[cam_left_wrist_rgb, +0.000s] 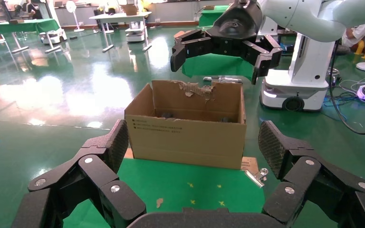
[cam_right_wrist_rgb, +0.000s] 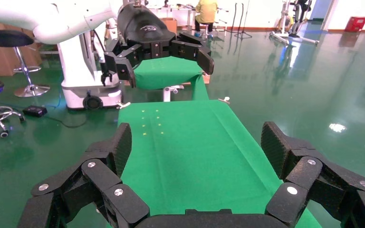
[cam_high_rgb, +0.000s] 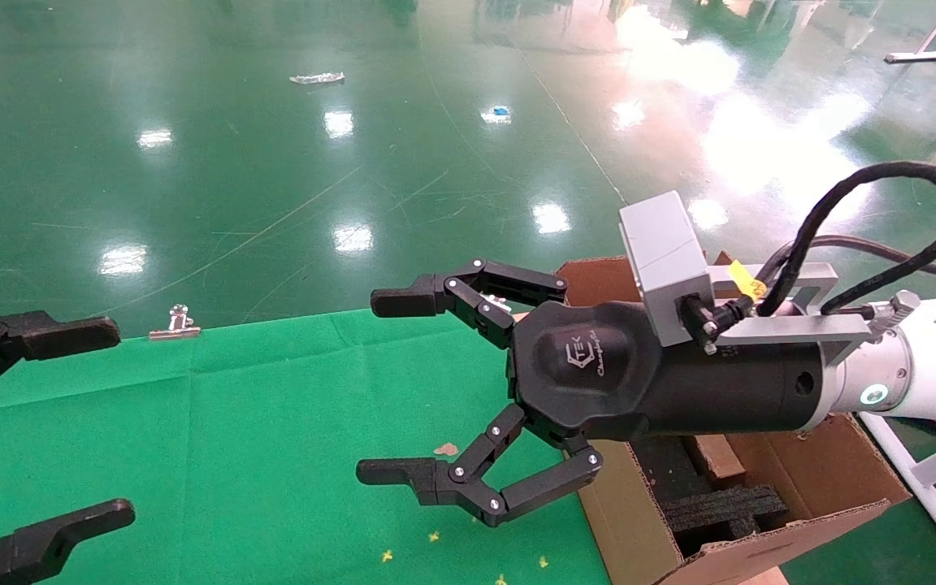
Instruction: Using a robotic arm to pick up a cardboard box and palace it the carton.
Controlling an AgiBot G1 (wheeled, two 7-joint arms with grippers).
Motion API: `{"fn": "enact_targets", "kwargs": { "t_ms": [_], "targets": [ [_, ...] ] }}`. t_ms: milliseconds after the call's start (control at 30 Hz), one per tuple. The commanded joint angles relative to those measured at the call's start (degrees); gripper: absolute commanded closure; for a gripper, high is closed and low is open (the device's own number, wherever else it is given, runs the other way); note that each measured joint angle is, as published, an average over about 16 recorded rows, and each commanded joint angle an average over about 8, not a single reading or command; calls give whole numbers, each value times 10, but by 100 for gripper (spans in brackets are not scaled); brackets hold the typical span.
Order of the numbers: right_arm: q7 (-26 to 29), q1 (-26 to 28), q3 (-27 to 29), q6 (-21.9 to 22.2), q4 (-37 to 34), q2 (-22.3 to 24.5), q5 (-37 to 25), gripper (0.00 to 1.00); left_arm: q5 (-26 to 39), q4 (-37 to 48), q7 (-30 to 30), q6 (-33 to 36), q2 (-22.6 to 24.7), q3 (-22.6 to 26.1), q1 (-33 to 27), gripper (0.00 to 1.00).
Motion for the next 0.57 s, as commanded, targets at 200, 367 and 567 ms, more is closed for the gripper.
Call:
{"fn": "enact_targets", "kwargs": {
  "t_ms": [200, 367, 567],
  "targets": [
    [0, 0, 0, 0, 0, 0, 0, 0, 0, 0, 0, 0, 0, 0, 0, 0],
    [0, 0, 0, 0, 0, 0, 0, 0, 0, 0, 0, 0, 0, 0, 0, 0],
    [0, 0, 0, 0, 0, 0, 0, 0, 0, 0, 0, 0, 0, 0, 0, 0]
  ]
}}
